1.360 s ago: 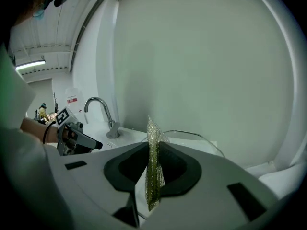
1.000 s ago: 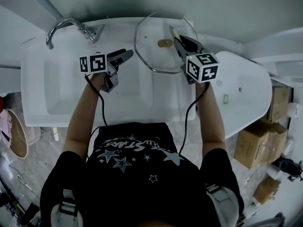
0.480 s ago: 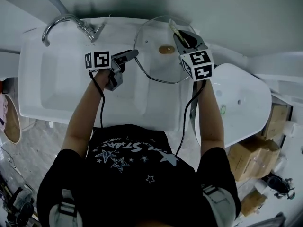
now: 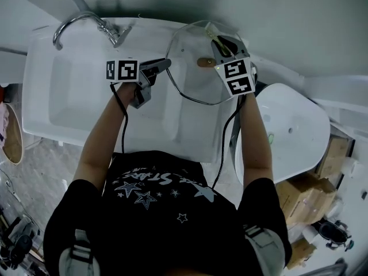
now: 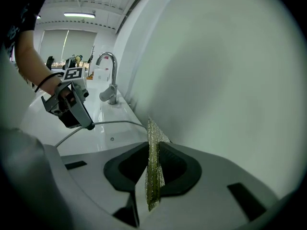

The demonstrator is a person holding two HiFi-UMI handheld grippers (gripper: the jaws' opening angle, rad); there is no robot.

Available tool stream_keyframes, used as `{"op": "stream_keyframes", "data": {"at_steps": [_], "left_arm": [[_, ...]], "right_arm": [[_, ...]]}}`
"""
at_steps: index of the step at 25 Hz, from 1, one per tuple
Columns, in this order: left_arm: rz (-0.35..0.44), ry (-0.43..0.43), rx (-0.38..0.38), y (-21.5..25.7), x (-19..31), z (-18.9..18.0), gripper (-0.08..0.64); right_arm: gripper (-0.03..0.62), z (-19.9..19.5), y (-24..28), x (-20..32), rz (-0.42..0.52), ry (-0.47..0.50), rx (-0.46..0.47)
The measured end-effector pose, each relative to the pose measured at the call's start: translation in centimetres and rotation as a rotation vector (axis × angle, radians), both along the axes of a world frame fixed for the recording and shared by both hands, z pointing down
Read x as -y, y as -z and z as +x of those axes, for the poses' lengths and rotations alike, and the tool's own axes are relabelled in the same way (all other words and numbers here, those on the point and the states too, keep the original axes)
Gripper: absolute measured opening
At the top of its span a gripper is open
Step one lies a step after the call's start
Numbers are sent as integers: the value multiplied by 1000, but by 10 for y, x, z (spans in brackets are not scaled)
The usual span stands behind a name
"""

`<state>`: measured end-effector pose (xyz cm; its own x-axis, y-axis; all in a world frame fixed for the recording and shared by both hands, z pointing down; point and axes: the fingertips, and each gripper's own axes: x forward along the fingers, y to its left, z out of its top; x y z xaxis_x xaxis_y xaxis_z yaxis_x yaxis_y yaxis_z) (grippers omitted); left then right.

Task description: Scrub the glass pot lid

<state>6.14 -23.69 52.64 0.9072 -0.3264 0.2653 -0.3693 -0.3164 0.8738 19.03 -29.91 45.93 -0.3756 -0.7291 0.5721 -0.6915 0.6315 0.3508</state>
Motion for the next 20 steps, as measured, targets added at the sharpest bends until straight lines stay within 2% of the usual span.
{"op": "stream_keyframes", "data": {"at_steps": [3, 7, 13, 20], "left_arm": [[-5, 1, 1, 0, -1, 4, 89], [-11, -3, 8, -1, -3, 3, 89], [-20, -2, 7, -2, -3, 2, 89], [-21, 2, 24, -4, -4, 3, 89]], "right_arm": [[67, -1, -7, 3, -12, 14, -14], [67, -16, -12, 3, -33, 51, 20], [69, -28, -19, 2, -65, 108, 0], [69, -65, -26, -27, -134, 319, 45]]}}
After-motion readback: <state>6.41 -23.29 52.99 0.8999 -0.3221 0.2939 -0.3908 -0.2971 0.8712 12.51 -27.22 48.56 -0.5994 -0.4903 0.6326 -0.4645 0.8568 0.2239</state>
